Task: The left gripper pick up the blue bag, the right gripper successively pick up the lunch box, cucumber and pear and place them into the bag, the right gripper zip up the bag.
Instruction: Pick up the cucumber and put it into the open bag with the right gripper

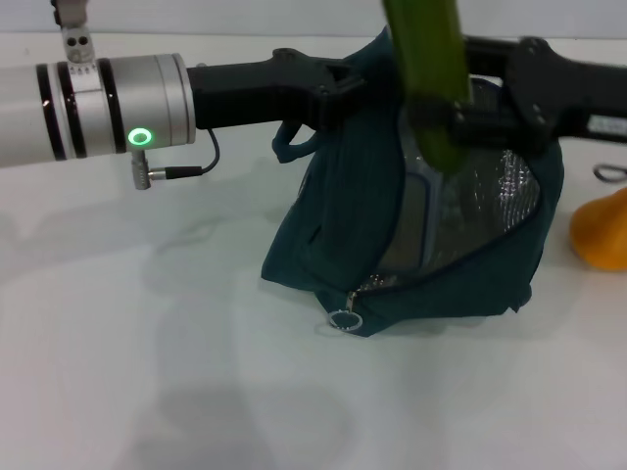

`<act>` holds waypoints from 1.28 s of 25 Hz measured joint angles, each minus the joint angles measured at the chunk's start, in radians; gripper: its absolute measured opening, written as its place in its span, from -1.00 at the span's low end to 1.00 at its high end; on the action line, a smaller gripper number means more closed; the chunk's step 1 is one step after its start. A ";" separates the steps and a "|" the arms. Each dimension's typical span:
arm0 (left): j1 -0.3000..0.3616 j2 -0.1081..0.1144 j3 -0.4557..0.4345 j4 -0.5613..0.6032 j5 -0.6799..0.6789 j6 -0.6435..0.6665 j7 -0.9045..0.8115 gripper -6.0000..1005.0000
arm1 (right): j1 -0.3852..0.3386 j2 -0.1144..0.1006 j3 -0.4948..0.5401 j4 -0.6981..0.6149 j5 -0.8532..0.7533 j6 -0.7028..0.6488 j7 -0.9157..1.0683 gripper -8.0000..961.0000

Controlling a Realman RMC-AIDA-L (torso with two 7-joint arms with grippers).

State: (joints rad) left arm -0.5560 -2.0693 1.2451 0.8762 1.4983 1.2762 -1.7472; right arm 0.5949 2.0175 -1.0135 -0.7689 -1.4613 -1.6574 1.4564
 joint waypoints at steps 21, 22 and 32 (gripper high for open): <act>-0.030 -0.003 -0.001 0.000 0.025 0.000 -0.011 -0.82 | -0.042 0.008 0.000 0.305 0.088 -0.057 -0.319 0.49; -0.030 -0.003 -0.001 0.000 0.025 0.000 -0.011 -0.82 | -0.045 0.008 -0.001 0.311 0.094 -0.057 -0.328 0.50; -0.032 -0.005 -0.001 0.002 0.025 0.000 -0.023 -0.82 | -0.073 0.004 0.011 0.334 0.114 -0.056 -0.374 0.53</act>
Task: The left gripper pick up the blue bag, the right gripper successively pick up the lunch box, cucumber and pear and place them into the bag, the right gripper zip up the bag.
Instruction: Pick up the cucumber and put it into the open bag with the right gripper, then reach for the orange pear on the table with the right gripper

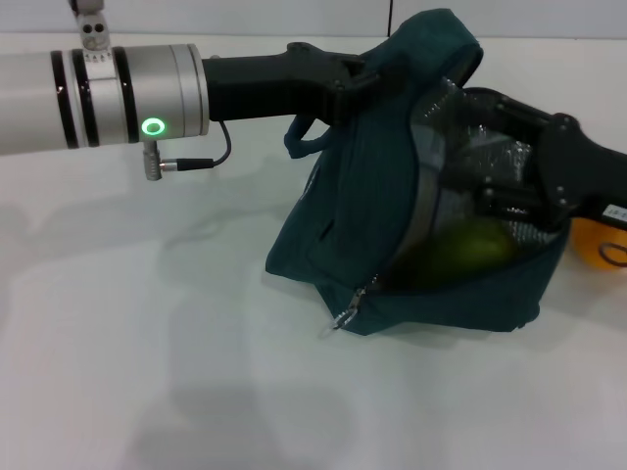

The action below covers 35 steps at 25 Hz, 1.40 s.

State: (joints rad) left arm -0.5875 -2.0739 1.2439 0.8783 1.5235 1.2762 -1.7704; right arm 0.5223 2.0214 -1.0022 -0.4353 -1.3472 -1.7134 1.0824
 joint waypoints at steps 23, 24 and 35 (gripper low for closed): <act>-0.010 -0.007 0.006 -0.007 0.001 -0.007 -0.001 -0.81 | -0.278 -0.024 0.355 0.239 0.093 0.163 -0.395 0.62; -0.015 -0.007 0.006 -0.010 0.001 -0.007 -0.001 -0.81 | -0.278 -0.024 0.356 0.245 0.094 0.177 -0.401 0.61; -0.026 -0.009 0.006 -0.015 0.003 -0.007 0.000 -0.81 | -0.245 -0.024 0.340 0.249 0.086 0.244 -0.397 0.34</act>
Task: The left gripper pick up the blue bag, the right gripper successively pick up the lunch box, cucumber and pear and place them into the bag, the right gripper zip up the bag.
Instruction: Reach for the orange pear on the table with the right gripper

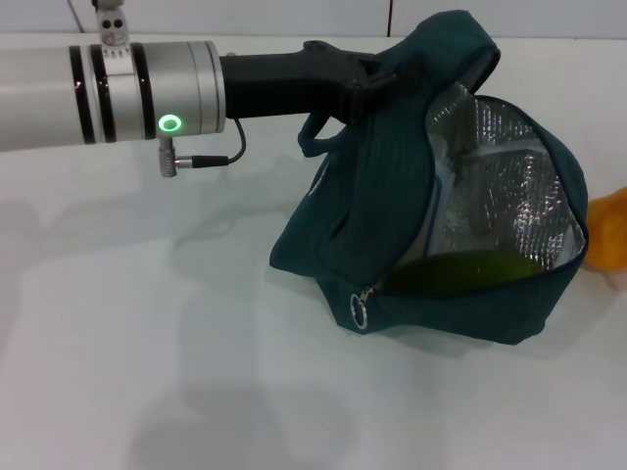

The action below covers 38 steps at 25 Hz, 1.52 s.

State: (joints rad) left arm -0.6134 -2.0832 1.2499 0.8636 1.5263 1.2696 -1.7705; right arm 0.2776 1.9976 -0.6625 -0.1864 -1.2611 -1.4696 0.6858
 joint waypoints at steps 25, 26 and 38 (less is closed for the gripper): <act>-0.018 -0.002 -0.002 -0.025 0.000 -0.004 0.005 -0.80 | 0.044 -0.004 -0.065 -0.014 -0.003 0.094 0.053 -0.58; -0.018 -0.002 -0.002 -0.025 0.000 -0.004 0.006 -0.80 | 0.046 -0.005 -0.071 -0.017 -0.003 0.096 0.053 -0.60; -0.019 -0.002 -0.003 -0.025 0.000 -0.004 0.006 -0.79 | 0.034 0.001 -0.066 -0.053 0.004 0.052 0.042 -0.87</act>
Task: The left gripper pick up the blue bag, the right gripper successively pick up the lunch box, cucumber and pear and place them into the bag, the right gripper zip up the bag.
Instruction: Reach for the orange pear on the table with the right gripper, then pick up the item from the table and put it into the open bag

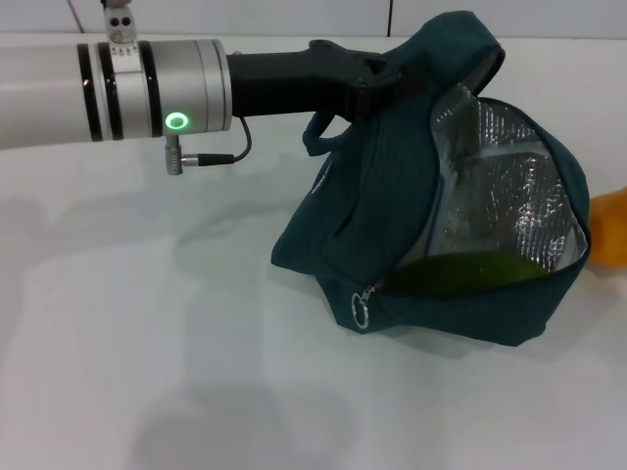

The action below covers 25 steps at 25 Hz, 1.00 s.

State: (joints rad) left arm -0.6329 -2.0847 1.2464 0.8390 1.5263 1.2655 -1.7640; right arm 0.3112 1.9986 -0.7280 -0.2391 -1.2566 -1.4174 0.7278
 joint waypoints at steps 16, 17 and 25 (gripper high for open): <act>0.008 0.000 0.000 0.000 0.000 0.000 0.002 -0.79 | -0.028 -0.006 0.040 -0.011 0.031 -0.057 0.003 -0.91; 0.009 0.000 0.000 0.000 0.000 0.000 0.002 -0.79 | -0.030 -0.006 0.042 -0.011 0.031 -0.069 0.002 -0.91; 0.005 0.000 0.003 0.000 -0.002 0.004 0.001 -0.78 | -0.026 -0.007 0.062 -0.075 0.026 -0.231 0.100 -0.90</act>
State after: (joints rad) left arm -0.6279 -2.0846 1.2498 0.8395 1.5247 1.2696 -1.7625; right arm 0.2850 1.9913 -0.6656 -0.3143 -1.2304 -1.6489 0.8280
